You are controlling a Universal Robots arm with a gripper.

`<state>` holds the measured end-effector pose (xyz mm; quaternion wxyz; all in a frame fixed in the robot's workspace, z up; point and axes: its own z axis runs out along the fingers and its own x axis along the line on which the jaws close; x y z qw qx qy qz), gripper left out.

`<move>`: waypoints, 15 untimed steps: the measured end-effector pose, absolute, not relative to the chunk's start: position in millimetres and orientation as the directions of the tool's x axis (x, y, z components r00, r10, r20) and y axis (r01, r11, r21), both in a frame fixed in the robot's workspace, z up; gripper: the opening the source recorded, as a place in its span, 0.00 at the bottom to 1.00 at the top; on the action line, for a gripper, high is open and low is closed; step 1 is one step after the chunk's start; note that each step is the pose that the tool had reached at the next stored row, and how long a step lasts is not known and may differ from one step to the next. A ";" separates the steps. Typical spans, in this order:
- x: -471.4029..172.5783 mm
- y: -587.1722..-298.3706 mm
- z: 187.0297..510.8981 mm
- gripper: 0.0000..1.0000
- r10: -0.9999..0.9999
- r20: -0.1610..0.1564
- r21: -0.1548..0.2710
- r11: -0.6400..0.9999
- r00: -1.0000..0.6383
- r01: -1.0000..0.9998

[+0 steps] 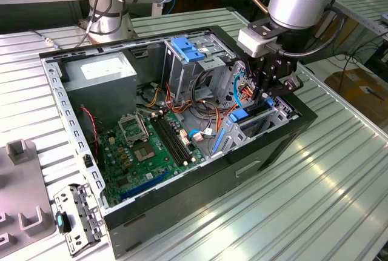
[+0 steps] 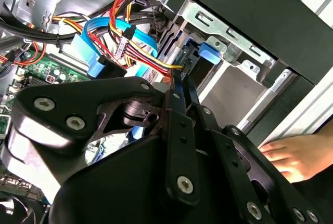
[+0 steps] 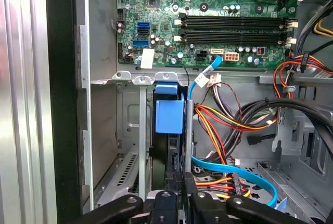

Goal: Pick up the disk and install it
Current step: 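Insert the first disk wire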

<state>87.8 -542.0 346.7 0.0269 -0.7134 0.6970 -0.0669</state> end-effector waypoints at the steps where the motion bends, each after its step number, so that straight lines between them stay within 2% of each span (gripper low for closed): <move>1: 87.9 -542.7 346.7 0.16 -0.998 0.058 -0.132 -0.027 0.019 -0.991; 15: 88.9 -544.3 338.0 0.16 -0.998 0.058 -0.129 -0.027 0.020 -0.991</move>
